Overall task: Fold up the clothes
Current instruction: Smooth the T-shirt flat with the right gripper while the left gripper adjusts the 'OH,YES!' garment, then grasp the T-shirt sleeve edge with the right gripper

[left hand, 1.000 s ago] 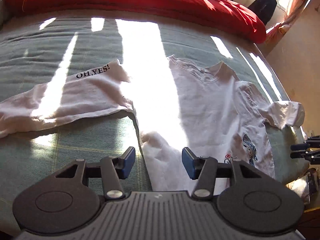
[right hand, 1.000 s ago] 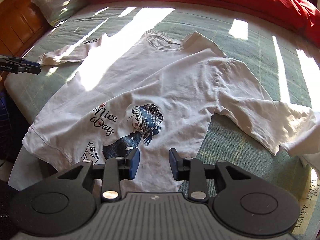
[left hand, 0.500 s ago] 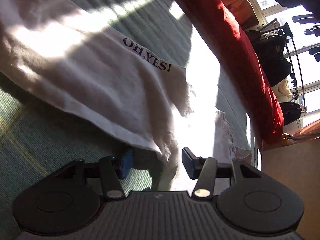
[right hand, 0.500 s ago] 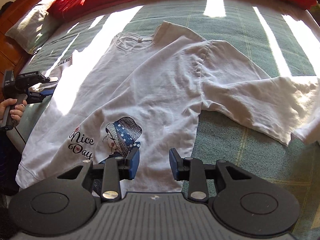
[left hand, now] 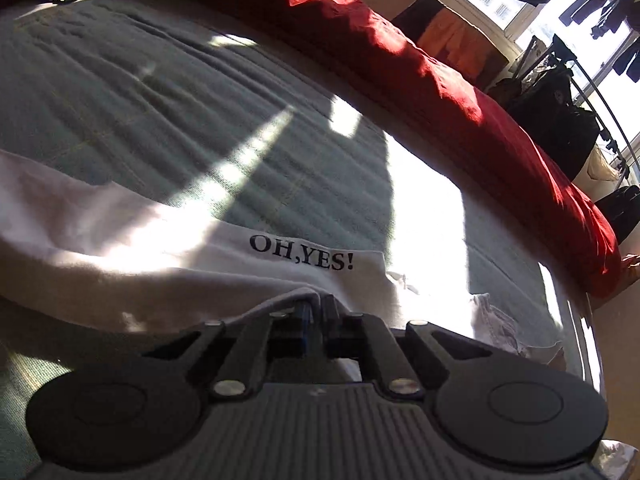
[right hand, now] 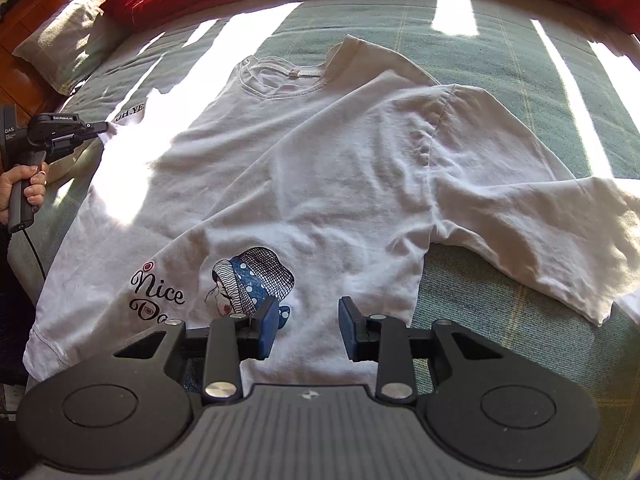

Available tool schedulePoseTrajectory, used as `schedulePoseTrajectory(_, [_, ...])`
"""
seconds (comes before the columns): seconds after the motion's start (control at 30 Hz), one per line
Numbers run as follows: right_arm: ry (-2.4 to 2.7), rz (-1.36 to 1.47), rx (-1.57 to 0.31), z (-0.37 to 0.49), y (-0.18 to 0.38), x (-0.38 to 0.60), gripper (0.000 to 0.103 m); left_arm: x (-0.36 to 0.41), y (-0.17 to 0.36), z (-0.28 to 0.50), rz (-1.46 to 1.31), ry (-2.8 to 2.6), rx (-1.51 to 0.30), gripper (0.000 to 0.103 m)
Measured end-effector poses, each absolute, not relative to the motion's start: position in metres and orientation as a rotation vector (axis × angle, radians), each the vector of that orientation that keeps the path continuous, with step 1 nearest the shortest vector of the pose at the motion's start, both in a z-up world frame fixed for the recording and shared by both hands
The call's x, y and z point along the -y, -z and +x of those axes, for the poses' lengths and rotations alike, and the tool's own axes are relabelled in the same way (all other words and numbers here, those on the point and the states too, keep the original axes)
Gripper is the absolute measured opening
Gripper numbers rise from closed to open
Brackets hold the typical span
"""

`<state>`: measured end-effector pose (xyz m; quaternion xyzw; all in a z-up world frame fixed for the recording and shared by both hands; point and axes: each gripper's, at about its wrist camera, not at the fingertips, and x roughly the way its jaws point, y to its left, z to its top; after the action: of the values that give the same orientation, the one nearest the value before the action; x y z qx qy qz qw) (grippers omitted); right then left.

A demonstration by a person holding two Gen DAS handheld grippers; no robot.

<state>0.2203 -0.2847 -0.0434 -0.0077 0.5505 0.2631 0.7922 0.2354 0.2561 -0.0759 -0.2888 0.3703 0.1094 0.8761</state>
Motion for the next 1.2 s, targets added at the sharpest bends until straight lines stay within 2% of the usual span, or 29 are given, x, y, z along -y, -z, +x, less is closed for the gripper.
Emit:
schedulePoseTrajectory(0.33, [-0.540, 0.001, -1.195, 0.216, 0.050, 0.289, 0.040, -0.239, 0.087, 0.245, -0.454, -0.234, -0.861, 0.007])
schedulePoseTrajectory(0.5, [-0.473, 0.061, -1.185, 0.218, 0.055, 0.307, 0.040, -0.228, 0.072, 0.226, -0.401, -0.160, -0.927, 0.023])
schedulePoseTrajectory(0.73, [-0.363, 0.334, -1.127, 0.237, 0.072, 0.349, 0.049, -0.198, 0.057, 0.190, -0.362, 0.008, -0.980, 0.041])
schedulePoseTrajectory(0.87, [-0.312, 0.564, -1.111, 0.252, 0.092, 0.372, 0.054, -0.178, 0.062, 0.187, -0.330, 0.062, -1.009, 0.043])
schedulePoseTrajectory(1.0, [-0.311, 0.728, -1.069, 0.265, 0.111, 0.378, 0.054, -0.170, 0.068, 0.191, -0.315, 0.056, -1.031, 0.044])
schedulePoseTrajectory(1.03, [-0.301, 0.718, -1.054, 0.267, 0.111, 0.376, 0.049, -0.169, 0.069, 0.192, -0.321, 0.058, -1.034, 0.044])
schedulePoseTrajectory(1.07, [-0.288, 0.696, -1.039, 0.270, 0.111, 0.374, 0.028, -0.169, 0.070, 0.193, -0.322, 0.061, -1.036, 0.044])
schedulePoseTrajectory(1.1, [-0.276, 0.666, -1.034, 0.271, 0.110, 0.371, 0.015, -0.168, 0.069, 0.194, -0.317, 0.063, -1.037, 0.044])
schedulePoseTrajectory(1.2, [-0.266, 0.554, -1.008, 0.277, 0.101, 0.366, 0.011, -0.168, 0.068, 0.195, -0.306, 0.066, -1.036, 0.044])
